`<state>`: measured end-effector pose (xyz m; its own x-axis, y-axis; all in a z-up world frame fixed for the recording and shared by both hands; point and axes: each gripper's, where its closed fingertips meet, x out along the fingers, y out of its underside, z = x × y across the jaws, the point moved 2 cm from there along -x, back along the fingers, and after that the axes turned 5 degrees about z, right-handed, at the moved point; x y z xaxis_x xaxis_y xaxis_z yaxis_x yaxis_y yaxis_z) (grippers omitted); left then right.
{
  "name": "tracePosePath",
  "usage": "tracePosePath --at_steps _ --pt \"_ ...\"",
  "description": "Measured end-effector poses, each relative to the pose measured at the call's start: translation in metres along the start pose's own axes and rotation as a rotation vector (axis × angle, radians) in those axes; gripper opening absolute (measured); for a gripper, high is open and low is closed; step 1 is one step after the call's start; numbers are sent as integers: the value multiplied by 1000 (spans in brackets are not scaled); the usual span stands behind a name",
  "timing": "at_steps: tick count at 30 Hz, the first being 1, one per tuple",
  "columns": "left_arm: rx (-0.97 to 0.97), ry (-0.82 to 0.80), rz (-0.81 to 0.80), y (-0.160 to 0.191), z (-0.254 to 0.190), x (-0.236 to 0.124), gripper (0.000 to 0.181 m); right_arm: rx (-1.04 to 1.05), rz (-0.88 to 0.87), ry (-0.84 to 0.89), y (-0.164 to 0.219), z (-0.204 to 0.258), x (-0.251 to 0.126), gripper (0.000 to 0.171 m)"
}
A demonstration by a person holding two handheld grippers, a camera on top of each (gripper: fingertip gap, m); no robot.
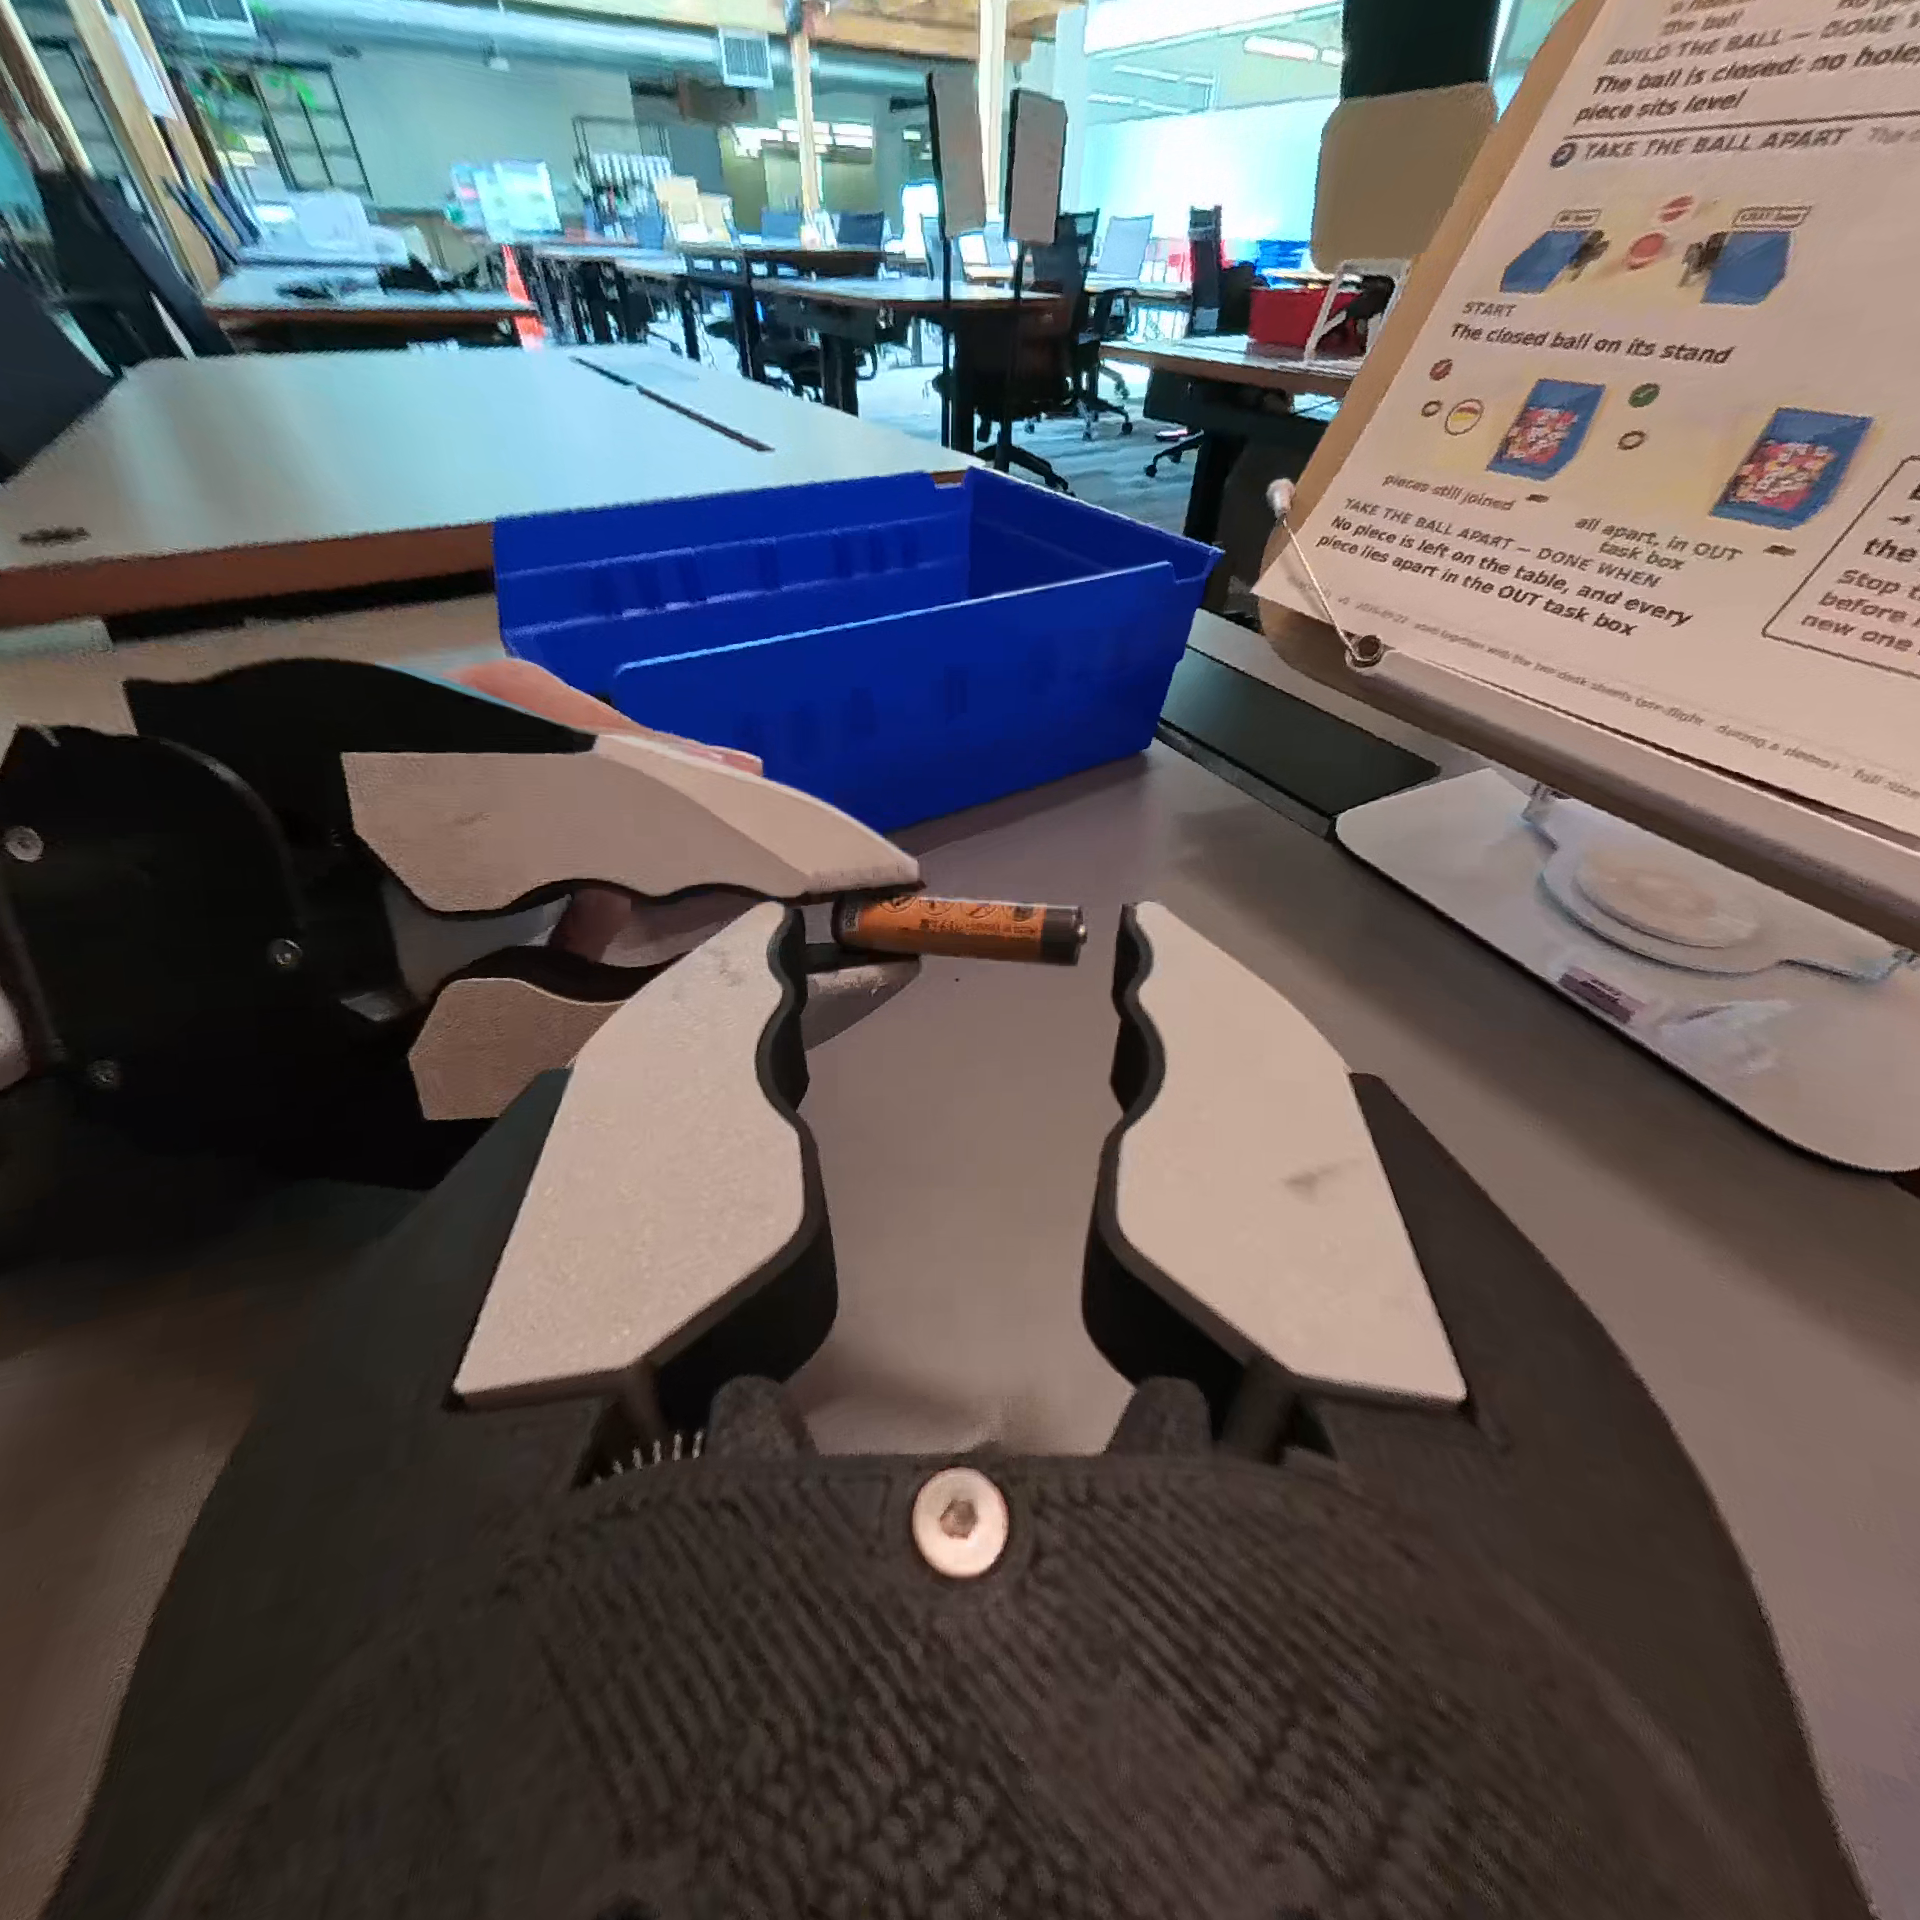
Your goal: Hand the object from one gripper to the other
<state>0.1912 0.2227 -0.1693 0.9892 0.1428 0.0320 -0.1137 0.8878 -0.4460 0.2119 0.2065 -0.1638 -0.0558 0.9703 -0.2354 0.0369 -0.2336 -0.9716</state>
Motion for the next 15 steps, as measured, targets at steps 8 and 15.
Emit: tracePosePath --at_steps 8,15 --pt "94 -56 64 3 2 2 10 -59 19 61 -1 1 2 49" --pt "74 -86 16 0 4 -2 10 -85 -18 -5 -4 3 -2 44"
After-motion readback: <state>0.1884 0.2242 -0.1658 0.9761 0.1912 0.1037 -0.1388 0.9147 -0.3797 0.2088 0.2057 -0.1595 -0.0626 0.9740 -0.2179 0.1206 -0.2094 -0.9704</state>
